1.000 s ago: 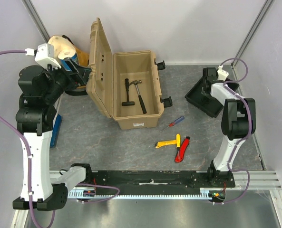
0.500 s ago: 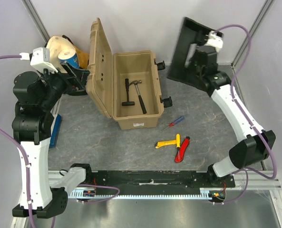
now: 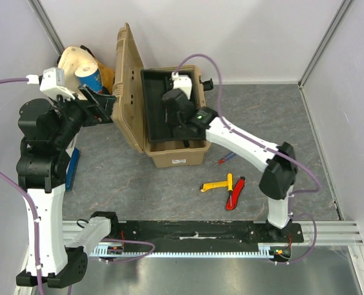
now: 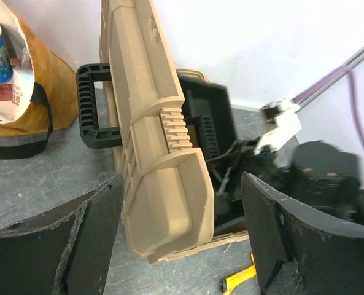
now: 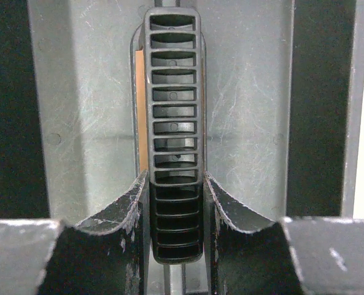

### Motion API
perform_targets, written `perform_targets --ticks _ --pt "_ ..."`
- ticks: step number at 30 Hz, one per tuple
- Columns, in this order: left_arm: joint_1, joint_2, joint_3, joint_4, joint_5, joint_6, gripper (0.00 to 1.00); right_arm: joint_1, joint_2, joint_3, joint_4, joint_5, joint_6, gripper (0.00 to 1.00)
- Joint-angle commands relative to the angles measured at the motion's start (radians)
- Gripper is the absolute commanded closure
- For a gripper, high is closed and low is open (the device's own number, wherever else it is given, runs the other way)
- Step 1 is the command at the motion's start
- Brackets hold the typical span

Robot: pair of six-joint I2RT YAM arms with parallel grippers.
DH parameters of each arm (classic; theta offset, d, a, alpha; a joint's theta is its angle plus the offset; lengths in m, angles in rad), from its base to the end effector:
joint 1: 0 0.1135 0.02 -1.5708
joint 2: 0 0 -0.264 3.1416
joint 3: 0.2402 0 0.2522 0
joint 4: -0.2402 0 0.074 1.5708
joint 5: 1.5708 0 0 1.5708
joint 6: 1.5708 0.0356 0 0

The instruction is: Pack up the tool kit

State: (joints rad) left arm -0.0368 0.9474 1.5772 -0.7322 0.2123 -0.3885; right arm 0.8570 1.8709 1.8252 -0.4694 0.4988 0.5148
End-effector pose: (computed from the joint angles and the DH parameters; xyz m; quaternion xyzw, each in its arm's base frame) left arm 0.1364 -0.0125 0.5095 -0.0592 0.7392 -0.2175 0.6346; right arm 0.2990 0.3192 0.3626 -0.0200 0.8461 0.1441 0.5128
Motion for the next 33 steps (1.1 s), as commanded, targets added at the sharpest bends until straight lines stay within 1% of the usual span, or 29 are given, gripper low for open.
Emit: perform_targets --ticks 1,4,7,11,14,18,22,26,33 --pt "-0.002 -0.018 -0.009 -0.006 0.002 -0.019 0.18 0.036 0.082 0.153 -0.046 0.133 0.054 1.00" --pt "-0.002 -0.022 -0.017 -0.007 0.004 -0.020 0.18 0.040 0.149 0.239 -0.121 0.168 0.091 1.00" --pt "0.000 -0.027 -0.028 -0.007 -0.008 -0.020 0.18 0.048 0.188 0.288 -0.184 0.222 0.128 1.00" --pt "-0.002 -0.026 -0.032 -0.003 -0.013 -0.012 0.18 0.059 0.211 0.330 -0.251 0.305 0.142 1.00" --pt "0.000 -0.024 -0.037 0.005 -0.016 -0.007 0.18 0.068 0.218 0.335 -0.268 0.348 0.130 1.00" --pt "-0.002 -0.022 -0.039 0.004 -0.033 0.003 0.18 0.071 0.250 0.370 -0.291 0.333 0.111 1.00" --pt "-0.002 -0.030 -0.039 0.004 -0.063 0.022 0.18 0.076 0.284 0.390 -0.293 0.285 0.032 1.00" --pt "-0.002 -0.041 -0.039 0.004 -0.086 0.037 0.18 0.074 0.290 0.385 -0.305 0.273 -0.004 1.00" --pt "-0.002 -0.044 -0.048 0.004 -0.088 0.049 0.18 0.074 0.335 0.451 -0.371 0.276 -0.024 1.00"
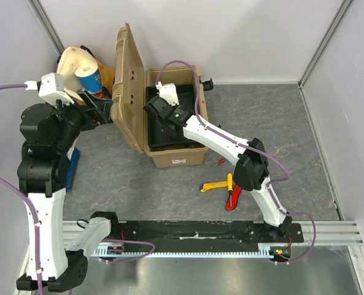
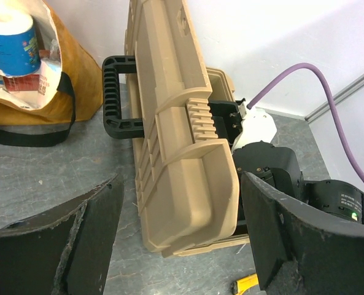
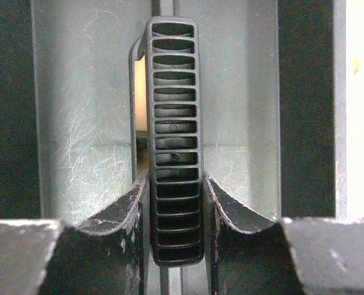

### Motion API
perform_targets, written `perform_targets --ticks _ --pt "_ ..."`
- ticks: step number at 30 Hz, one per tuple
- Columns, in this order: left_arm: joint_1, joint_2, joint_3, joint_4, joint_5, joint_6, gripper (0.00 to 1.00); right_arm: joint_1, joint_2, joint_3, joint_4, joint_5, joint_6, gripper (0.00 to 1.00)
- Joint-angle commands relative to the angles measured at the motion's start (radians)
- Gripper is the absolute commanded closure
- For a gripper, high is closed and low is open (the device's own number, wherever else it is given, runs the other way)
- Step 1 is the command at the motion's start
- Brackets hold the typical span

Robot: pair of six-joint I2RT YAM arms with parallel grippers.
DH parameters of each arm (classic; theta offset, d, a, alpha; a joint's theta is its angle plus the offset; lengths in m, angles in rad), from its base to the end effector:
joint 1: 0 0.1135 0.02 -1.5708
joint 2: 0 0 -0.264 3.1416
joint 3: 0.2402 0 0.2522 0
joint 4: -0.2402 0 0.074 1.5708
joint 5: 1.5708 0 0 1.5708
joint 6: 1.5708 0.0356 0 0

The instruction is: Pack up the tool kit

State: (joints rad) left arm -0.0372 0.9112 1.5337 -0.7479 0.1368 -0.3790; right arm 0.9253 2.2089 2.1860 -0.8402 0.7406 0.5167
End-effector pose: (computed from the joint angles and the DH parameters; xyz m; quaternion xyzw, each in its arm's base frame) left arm 0.1304 -0.0097 0.5000 -0.0827 0.7451 -0.1865 0.6350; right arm 0.3132 0.3759 0.3037 -0.0546 0.8817 -0.0418 0.4667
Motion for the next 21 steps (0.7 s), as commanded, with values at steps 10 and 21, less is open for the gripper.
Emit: perform_targets --ticks 10,21 --pt "-0.001 -0.008 -0.007 0.019 -0.006 0.034 0.18 0.001 0.011 0.061 -0.039 0.043 0.049 1.00" --pt "-0.001 -0.003 -0.009 0.021 -0.003 0.031 0.18 -0.028 0.040 0.058 -0.056 -0.034 0.131 1.00"
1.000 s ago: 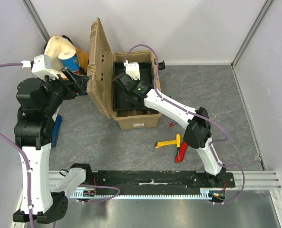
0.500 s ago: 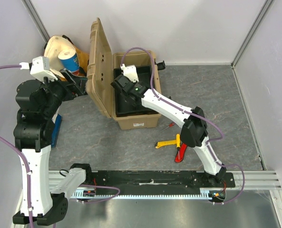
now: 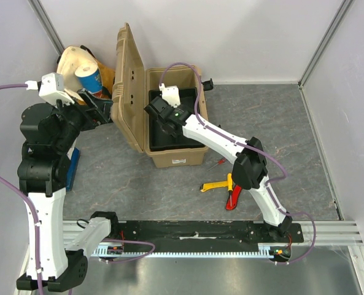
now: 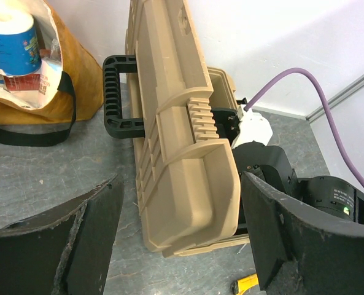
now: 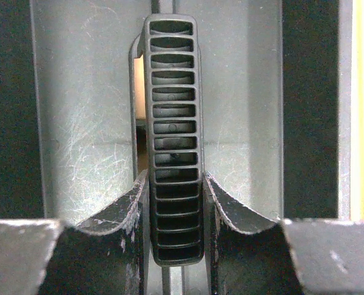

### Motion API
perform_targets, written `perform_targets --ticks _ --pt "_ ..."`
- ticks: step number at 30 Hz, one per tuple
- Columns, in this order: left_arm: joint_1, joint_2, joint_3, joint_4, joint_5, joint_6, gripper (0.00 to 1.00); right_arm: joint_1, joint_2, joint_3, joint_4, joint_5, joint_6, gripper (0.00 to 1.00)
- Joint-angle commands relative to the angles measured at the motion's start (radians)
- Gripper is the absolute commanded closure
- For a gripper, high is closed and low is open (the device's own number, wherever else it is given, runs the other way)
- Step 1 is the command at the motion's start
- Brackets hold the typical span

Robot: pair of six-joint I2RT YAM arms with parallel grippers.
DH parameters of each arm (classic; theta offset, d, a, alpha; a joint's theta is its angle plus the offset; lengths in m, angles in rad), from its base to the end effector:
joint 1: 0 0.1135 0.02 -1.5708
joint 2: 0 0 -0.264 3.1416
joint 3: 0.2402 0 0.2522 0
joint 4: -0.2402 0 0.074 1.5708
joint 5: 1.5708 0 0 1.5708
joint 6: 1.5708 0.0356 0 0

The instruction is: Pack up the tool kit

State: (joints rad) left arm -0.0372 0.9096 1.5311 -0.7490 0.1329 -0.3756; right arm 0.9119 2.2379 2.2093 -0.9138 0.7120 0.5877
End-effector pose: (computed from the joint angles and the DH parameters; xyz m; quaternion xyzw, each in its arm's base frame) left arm 0.1302 -0.0096 0.4994 -0.0829 0.7458 -0.1839 0.6350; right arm 0.3179 0.3726 0.2922 -0.0376 0.8971 -0.0452 0.4379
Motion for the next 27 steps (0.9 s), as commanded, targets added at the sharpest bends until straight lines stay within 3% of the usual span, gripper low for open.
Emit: perform_targets --ticks 1,19,27 --pt "-0.003 -0.002 -0.006 0.022 -0.001 0.027 0.18 -0.016 0.012 0.036 0.018 -0.005 0.060 1.00" --pt "-0.004 0.008 -0.009 0.025 -0.004 0.029 0.18 -0.018 -0.012 0.073 -0.063 0.030 0.003 1.00" --pt "-0.003 0.006 -0.009 0.025 -0.003 0.027 0.18 -0.019 -0.026 0.069 -0.076 -0.023 0.011 1.00"
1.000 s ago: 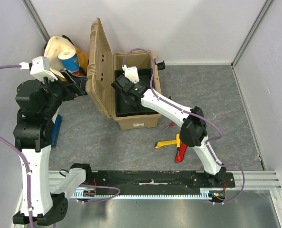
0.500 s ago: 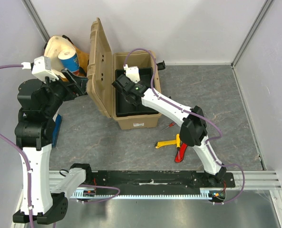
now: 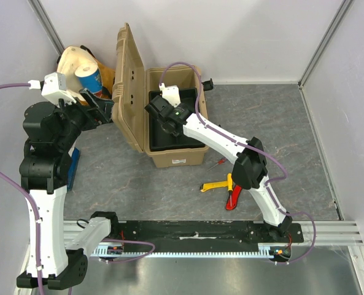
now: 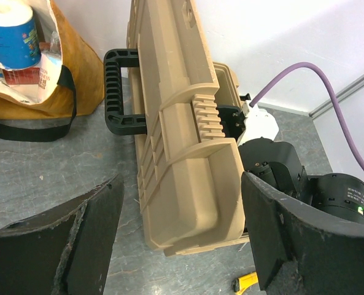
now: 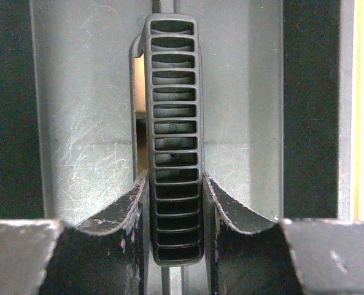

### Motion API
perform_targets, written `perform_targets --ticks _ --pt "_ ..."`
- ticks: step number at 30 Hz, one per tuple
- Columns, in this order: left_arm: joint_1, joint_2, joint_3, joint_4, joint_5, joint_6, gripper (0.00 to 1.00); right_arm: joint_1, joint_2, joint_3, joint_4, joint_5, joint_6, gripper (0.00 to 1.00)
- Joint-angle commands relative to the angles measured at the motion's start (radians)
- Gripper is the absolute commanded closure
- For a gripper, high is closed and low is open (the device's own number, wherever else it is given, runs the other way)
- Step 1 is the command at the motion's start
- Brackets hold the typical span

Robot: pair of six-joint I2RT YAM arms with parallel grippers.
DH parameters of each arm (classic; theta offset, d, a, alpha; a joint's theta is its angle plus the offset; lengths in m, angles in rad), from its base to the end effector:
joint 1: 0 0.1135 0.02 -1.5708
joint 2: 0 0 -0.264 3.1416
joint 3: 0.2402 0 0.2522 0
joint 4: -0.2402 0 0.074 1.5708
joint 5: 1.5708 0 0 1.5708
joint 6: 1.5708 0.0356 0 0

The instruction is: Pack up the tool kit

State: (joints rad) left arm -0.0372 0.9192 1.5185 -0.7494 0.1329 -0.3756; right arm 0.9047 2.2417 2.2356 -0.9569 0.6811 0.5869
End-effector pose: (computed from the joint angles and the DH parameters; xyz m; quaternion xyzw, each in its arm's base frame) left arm 0.1361 -0.0098 0.4948 -0.0847 0.7530 -0.1826 0.6265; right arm 0.3189 0.3694 0.2953 -0.0436 0.9039 -0.0427 0.4234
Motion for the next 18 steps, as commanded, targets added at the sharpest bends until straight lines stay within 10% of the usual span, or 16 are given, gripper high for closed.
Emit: perform_targets --ticks 1,18 --pt "-0.003 -0.003 0.003 0.025 -0.003 0.027 0.18 -0.010 -0.025 0.036 -0.034 0.000 0.014 1.00" --pt "-0.001 -0.003 -0.004 0.027 -0.006 0.030 0.18 0.000 -0.021 -0.068 -0.086 0.006 0.063 1.00"
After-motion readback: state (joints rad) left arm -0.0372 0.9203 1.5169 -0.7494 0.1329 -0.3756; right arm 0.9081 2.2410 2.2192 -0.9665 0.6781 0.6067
